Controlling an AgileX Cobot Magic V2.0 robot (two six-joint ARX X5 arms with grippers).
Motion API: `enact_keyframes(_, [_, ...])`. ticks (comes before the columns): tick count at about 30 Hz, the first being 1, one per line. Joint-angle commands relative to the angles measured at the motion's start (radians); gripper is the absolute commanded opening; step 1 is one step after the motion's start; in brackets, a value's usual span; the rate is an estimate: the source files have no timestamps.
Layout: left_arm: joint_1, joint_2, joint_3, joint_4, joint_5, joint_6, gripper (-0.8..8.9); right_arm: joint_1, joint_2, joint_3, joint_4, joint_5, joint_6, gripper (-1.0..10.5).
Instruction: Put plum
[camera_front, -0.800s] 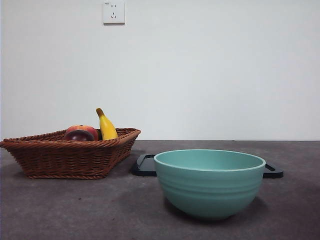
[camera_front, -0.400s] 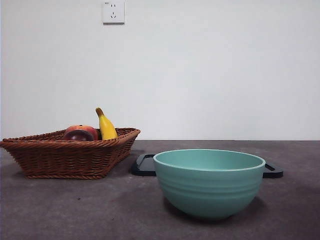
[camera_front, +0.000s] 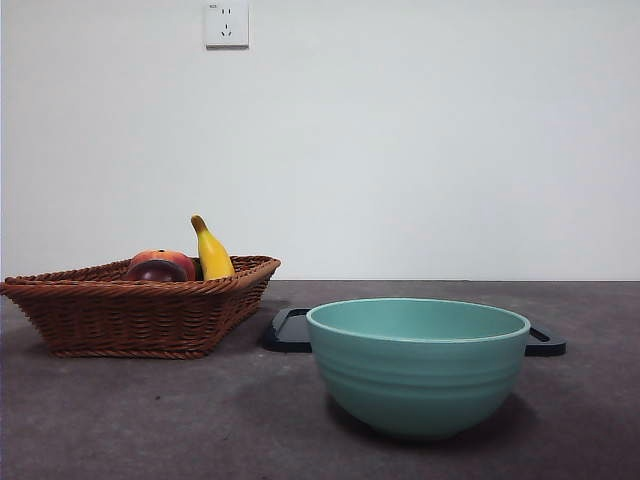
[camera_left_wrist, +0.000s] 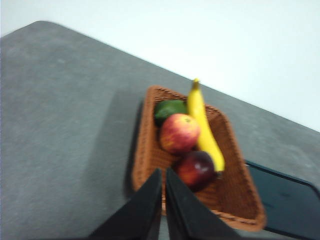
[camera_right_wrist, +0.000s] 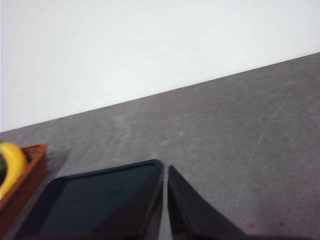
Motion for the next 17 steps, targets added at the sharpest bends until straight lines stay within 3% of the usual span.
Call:
enact_keyframes(1, [0.002,0.066,0.089,-0.041,0.040,0.054,0.11,-0.001,0.055,0.085,-0.046,-0.043,-0.042,0.1])
enact_keyframes(7, [0.002,0.237,0.262,-0.163,0.145,0.181,0.11,-0.001,0.196,0.262,-0.161,-0.144,-0.109,0.1])
enact_keyframes(17, [-0.003,0.481,0.489,-0.320,0.365,0.312,0.11,0.042,0.448,0.531,-0.359,-0.318,-0.180,0.1])
